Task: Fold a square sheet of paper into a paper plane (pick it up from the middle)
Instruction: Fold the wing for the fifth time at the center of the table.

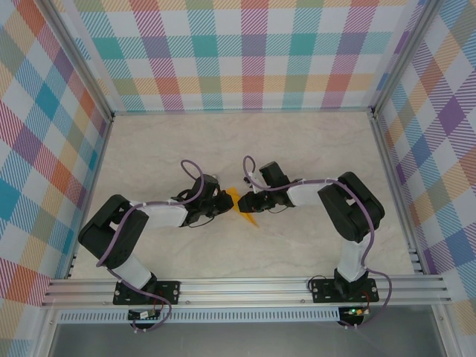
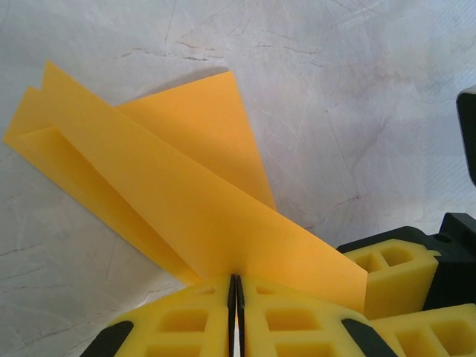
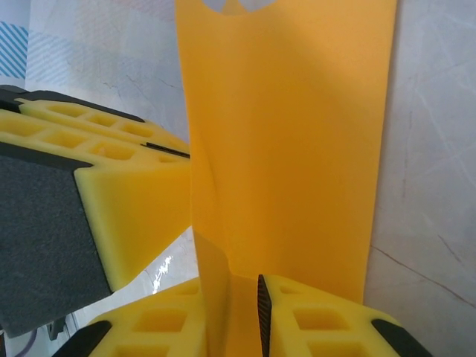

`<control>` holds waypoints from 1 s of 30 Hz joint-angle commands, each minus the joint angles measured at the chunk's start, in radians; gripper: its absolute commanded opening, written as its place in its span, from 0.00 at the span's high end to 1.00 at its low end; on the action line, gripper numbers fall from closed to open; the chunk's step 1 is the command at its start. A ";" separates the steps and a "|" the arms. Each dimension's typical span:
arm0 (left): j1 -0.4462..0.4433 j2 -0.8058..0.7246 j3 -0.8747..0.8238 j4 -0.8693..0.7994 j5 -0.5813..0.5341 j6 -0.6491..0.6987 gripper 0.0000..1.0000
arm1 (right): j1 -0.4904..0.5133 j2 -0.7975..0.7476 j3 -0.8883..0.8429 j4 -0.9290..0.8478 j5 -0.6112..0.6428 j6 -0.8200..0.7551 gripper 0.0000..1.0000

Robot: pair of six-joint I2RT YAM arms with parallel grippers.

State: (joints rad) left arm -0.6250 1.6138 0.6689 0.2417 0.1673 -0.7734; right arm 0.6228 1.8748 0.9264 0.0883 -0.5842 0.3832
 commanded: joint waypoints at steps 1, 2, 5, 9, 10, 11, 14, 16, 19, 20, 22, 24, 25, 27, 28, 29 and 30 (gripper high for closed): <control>0.005 0.004 0.017 -0.003 0.013 -0.012 0.88 | 0.007 0.001 0.029 0.014 -0.019 -0.033 0.80; 0.004 0.001 0.015 -0.005 0.012 -0.012 0.88 | 0.006 0.006 0.031 0.018 -0.026 -0.030 0.82; 0.004 -0.006 0.014 -0.009 0.011 -0.012 0.88 | 0.006 0.019 0.038 0.023 -0.032 -0.026 0.88; 0.004 -0.020 0.009 -0.013 0.006 -0.011 0.88 | 0.006 0.034 0.040 0.052 -0.068 -0.014 0.98; 0.004 -0.025 0.006 -0.015 0.004 -0.011 0.88 | 0.005 0.037 0.041 0.060 -0.075 -0.008 0.99; 0.004 -0.029 0.003 -0.017 0.002 -0.012 0.88 | 0.005 0.040 0.044 0.062 -0.082 -0.001 1.00; 0.004 -0.044 -0.005 -0.019 -0.001 -0.009 0.88 | -0.001 0.050 0.049 0.080 -0.112 0.031 1.00; 0.004 -0.056 -0.014 -0.017 -0.003 -0.007 0.88 | -0.010 0.059 0.047 0.112 -0.142 0.069 1.00; 0.004 -0.065 -0.023 -0.012 -0.005 -0.006 0.88 | -0.024 0.075 0.036 0.171 -0.193 0.135 1.00; 0.005 -0.068 -0.025 -0.010 -0.007 -0.006 0.88 | -0.027 0.080 0.030 0.197 -0.214 0.158 1.00; 0.005 -0.069 -0.026 -0.012 -0.008 -0.006 0.88 | -0.031 0.088 0.029 0.220 -0.238 0.189 1.00; 0.005 -0.066 -0.025 -0.009 -0.009 -0.006 0.88 | -0.034 0.094 0.031 0.226 -0.250 0.207 1.00; 0.006 -0.063 -0.025 -0.009 -0.008 -0.006 0.88 | -0.036 0.099 0.031 0.226 -0.251 0.213 1.00; 0.008 -0.057 -0.023 -0.007 -0.011 -0.006 0.88 | -0.043 0.107 0.028 0.225 -0.253 0.226 1.00; 0.007 -0.055 -0.023 -0.005 -0.012 -0.005 0.88 | -0.048 0.112 0.027 0.222 -0.250 0.231 1.00; 0.007 -0.052 -0.023 -0.003 -0.014 -0.006 0.88 | -0.053 0.118 0.024 0.221 -0.249 0.236 1.00; 0.007 -0.050 -0.023 -0.002 -0.016 -0.004 0.88 | -0.055 0.122 0.021 0.222 -0.245 0.238 1.00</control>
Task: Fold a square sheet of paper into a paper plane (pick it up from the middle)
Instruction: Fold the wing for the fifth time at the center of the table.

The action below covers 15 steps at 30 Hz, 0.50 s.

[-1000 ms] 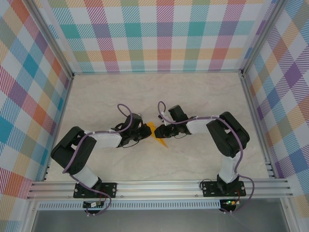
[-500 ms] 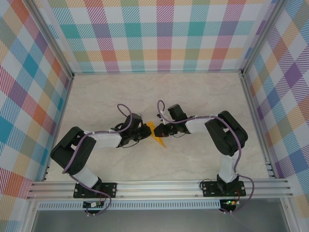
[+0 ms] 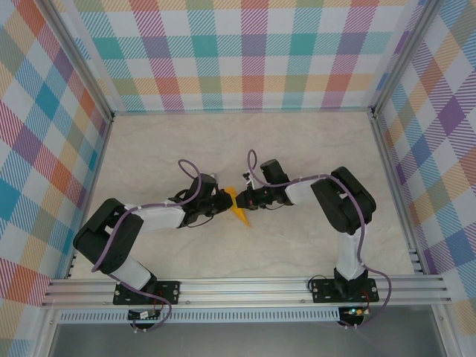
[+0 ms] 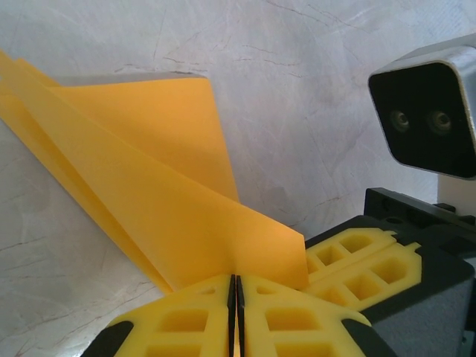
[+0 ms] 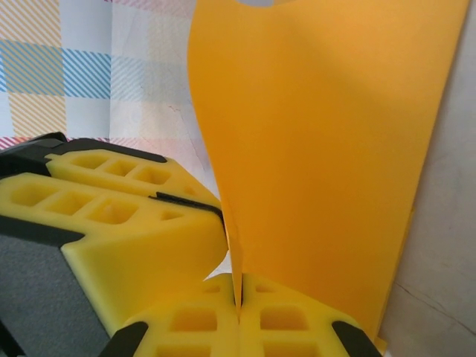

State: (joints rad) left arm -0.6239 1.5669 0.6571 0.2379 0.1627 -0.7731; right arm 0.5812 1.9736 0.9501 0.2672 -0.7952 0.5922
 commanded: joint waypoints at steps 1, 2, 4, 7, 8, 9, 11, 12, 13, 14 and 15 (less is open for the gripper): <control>0.006 -0.001 -0.010 0.001 -0.012 -0.004 0.88 | -0.017 0.029 -0.005 0.042 -0.031 0.033 1.00; 0.006 0.001 -0.010 0.003 -0.012 -0.003 0.88 | -0.020 0.032 -0.009 0.041 -0.028 0.037 1.00; 0.006 0.002 -0.010 0.005 -0.014 0.001 0.88 | -0.024 0.038 -0.012 0.040 -0.018 0.042 1.00; 0.006 0.005 -0.008 0.003 -0.017 0.003 0.88 | -0.029 0.047 -0.012 0.040 -0.012 0.047 1.00; 0.006 0.008 -0.009 0.003 -0.015 0.004 0.88 | -0.029 0.048 -0.011 0.039 -0.011 0.046 1.00; 0.006 0.009 -0.007 0.001 -0.013 0.006 0.88 | -0.029 0.050 -0.011 0.037 -0.012 0.046 1.00; 0.006 0.016 -0.005 0.001 -0.009 0.006 0.88 | -0.029 0.049 -0.007 0.029 -0.013 0.041 1.00; 0.006 0.020 -0.004 0.003 -0.006 0.006 0.88 | -0.029 0.051 -0.005 0.024 -0.014 0.038 1.00; 0.006 0.024 -0.003 0.004 -0.003 0.006 0.89 | -0.028 0.051 -0.002 0.018 -0.016 0.034 1.00; 0.006 0.030 -0.001 0.006 0.001 0.006 0.88 | -0.029 0.053 0.001 0.010 -0.016 0.031 1.00; 0.006 0.033 0.001 0.007 0.003 0.005 0.88 | -0.029 0.054 0.002 0.007 -0.014 0.029 1.00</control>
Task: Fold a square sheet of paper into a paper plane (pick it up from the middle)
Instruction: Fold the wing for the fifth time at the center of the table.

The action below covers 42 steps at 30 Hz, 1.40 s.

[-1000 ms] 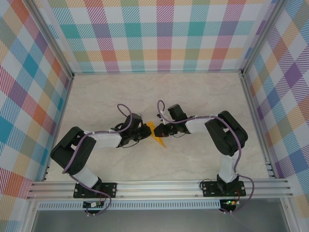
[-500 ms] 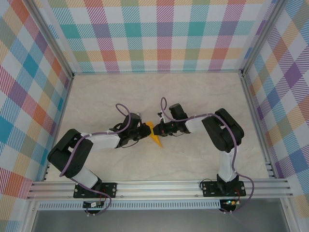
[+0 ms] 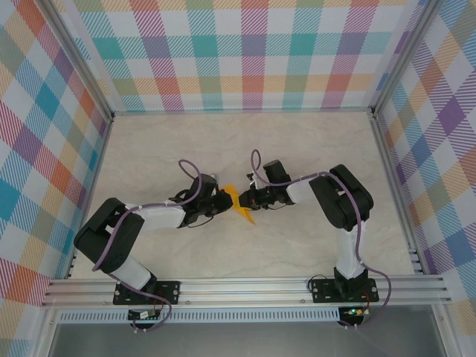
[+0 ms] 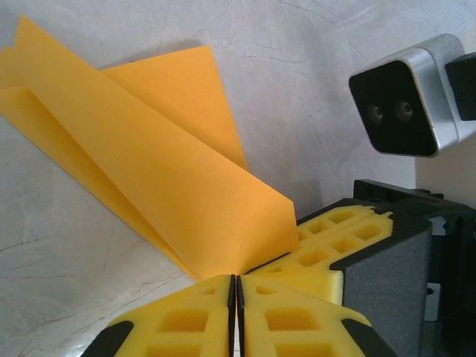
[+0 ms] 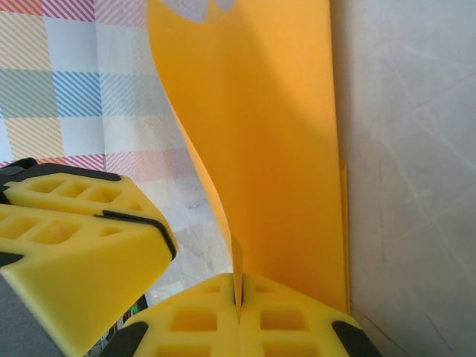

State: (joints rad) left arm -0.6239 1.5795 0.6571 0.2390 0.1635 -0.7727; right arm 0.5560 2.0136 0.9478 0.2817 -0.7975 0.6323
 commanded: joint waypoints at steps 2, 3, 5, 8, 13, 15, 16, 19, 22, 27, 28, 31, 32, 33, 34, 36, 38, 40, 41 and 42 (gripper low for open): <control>0.006 0.031 0.005 0.011 0.010 0.006 0.89 | -0.004 0.019 0.009 -0.018 -0.007 -0.010 1.00; 0.006 0.033 0.007 0.013 0.014 0.006 0.89 | -0.004 0.020 0.009 -0.022 -0.003 -0.011 1.00; 0.006 0.039 0.007 0.016 0.017 0.005 0.89 | -0.004 0.023 0.009 -0.024 0.001 -0.004 1.00; 0.006 0.046 0.009 0.023 0.021 0.010 0.89 | -0.005 0.029 0.011 -0.025 0.004 0.007 1.00; 0.006 0.058 0.012 0.029 0.019 0.015 0.89 | -0.009 0.039 0.009 -0.009 -0.006 0.035 1.00; 0.006 0.060 0.009 0.040 0.018 0.015 0.89 | -0.011 0.039 0.008 -0.004 -0.009 0.045 1.00; 0.006 0.060 0.007 0.044 0.016 0.016 0.89 | -0.013 0.040 0.008 0.000 -0.012 0.051 1.00; 0.006 0.065 0.007 0.057 0.013 0.020 0.89 | -0.014 0.040 0.008 0.002 -0.021 0.061 1.00; 0.006 0.067 0.001 0.094 0.017 0.022 0.89 | -0.016 0.040 0.008 0.001 -0.023 0.062 1.00; 0.007 0.074 0.004 0.093 0.000 0.031 0.89 | -0.016 0.042 0.006 -0.003 -0.022 0.063 1.00; 0.008 0.078 0.006 0.091 -0.005 0.032 0.89 | -0.016 0.042 0.008 -0.003 -0.023 0.063 1.00; 0.007 0.092 0.006 0.088 -0.014 0.027 0.89 | -0.017 0.042 0.007 -0.004 -0.021 0.064 1.00; 0.007 0.097 0.006 0.088 -0.016 0.027 0.89 | -0.017 0.042 0.008 -0.004 -0.022 0.065 1.00; 0.007 0.099 0.006 0.089 -0.017 0.025 0.89 | -0.016 0.042 0.008 -0.005 -0.021 0.066 1.00; 0.007 0.104 0.006 0.092 -0.019 0.024 0.89 | -0.018 0.042 0.008 -0.004 -0.022 0.066 1.00; 0.009 0.107 0.006 0.094 -0.023 0.024 0.89 | -0.017 0.043 0.008 -0.006 -0.026 0.066 1.00; 0.009 0.110 0.007 0.093 -0.025 0.024 0.90 | -0.018 0.045 0.008 -0.007 -0.028 0.066 1.00; 0.009 0.112 0.008 0.094 -0.025 0.022 0.90 | -0.017 0.046 0.011 -0.011 -0.029 0.063 1.00; 0.009 0.115 0.010 0.090 -0.027 0.020 0.90 | -0.017 0.046 0.012 -0.015 -0.030 0.061 1.00; 0.010 0.117 0.013 0.086 -0.027 0.018 0.90 | -0.017 0.045 0.014 -0.016 -0.031 0.058 1.00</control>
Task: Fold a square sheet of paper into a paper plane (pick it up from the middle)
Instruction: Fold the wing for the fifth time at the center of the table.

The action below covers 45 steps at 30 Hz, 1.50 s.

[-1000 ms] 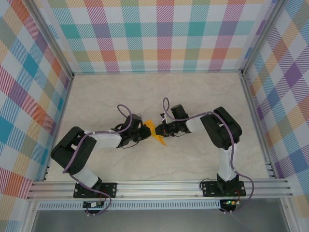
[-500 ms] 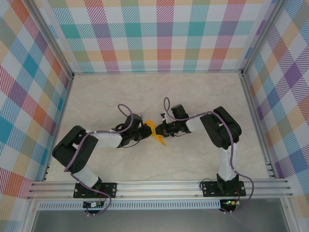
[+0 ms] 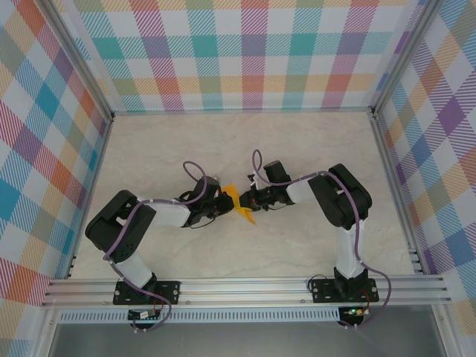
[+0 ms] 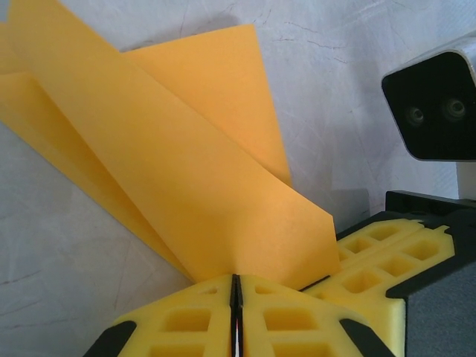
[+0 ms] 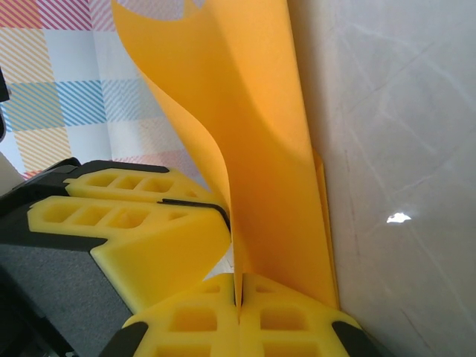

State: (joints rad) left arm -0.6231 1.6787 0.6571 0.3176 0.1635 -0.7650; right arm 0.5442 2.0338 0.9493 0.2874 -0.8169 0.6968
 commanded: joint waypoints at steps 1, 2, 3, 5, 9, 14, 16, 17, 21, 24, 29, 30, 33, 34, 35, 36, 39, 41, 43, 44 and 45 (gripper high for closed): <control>0.010 0.019 0.016 0.004 -0.028 0.007 0.90 | -0.006 0.025 0.014 -0.026 -0.014 -0.008 1.00; 0.010 0.021 0.020 -0.004 -0.030 0.003 0.90 | -0.006 0.023 0.016 -0.028 -0.015 -0.010 0.99; 0.010 0.025 0.026 -0.012 -0.031 -0.001 0.90 | -0.005 0.020 0.017 -0.032 -0.017 -0.015 0.98; 0.012 0.032 0.040 -0.036 -0.029 -0.013 0.91 | -0.006 0.013 0.023 -0.046 -0.016 -0.024 0.95; 0.014 0.049 0.069 -0.085 -0.028 -0.042 0.94 | -0.006 0.000 0.028 -0.060 -0.019 -0.034 0.91; 0.019 0.062 0.094 -0.134 -0.022 -0.075 0.95 | -0.006 -0.010 0.025 -0.065 -0.021 -0.032 0.85; 0.021 0.064 0.103 -0.156 -0.021 -0.083 0.95 | -0.006 -0.015 0.022 -0.066 -0.019 -0.030 0.83; 0.022 0.065 0.105 -0.162 -0.021 -0.084 0.95 | -0.006 -0.021 0.021 -0.071 -0.016 -0.031 0.81; 0.026 0.067 0.111 -0.186 -0.019 -0.084 0.95 | -0.009 -0.053 0.013 -0.101 -0.001 -0.047 0.77; 0.028 0.069 0.115 -0.201 -0.018 -0.083 0.95 | -0.010 -0.080 0.005 -0.130 0.010 -0.070 0.74; 0.029 0.081 0.123 -0.218 -0.014 -0.086 0.95 | -0.012 -0.126 -0.021 -0.169 0.038 -0.109 0.69; 0.029 0.084 0.124 -0.221 -0.013 -0.086 0.95 | -0.012 -0.133 -0.022 -0.181 0.046 -0.121 0.69; 0.031 0.091 0.131 -0.227 -0.010 -0.086 0.95 | -0.012 -0.156 -0.029 -0.211 0.069 -0.153 0.69; 0.031 0.093 0.135 -0.231 -0.009 -0.086 0.95 | -0.012 -0.163 -0.032 -0.220 0.077 -0.166 0.69; 0.031 0.094 0.137 -0.235 -0.008 -0.085 0.95 | -0.012 -0.173 -0.033 -0.234 0.085 -0.179 0.69; 0.031 0.095 0.137 -0.235 -0.006 -0.084 0.95 | -0.010 -0.184 -0.035 -0.247 0.094 -0.195 0.70; 0.031 0.096 0.139 -0.238 -0.002 -0.086 0.96 | -0.010 -0.206 -0.034 -0.292 0.106 -0.234 0.72; 0.031 0.095 0.140 -0.240 -0.003 -0.084 0.96 | -0.009 -0.207 -0.032 -0.317 0.113 -0.248 0.74; 0.032 0.095 0.140 -0.243 -0.003 -0.086 0.96 | -0.006 -0.204 -0.036 -0.322 0.109 -0.258 0.75; 0.031 0.096 0.142 -0.245 -0.002 -0.086 0.96 | -0.004 -0.198 -0.035 -0.328 0.110 -0.264 0.76; 0.032 0.096 0.142 -0.248 -0.003 -0.087 0.96 | -0.004 -0.193 -0.034 -0.334 0.111 -0.270 0.77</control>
State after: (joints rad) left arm -0.6052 1.7412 0.7906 0.1516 0.1730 -0.8482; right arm 0.5373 1.8500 0.9234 0.0025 -0.7097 0.4835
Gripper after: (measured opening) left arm 0.046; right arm 0.237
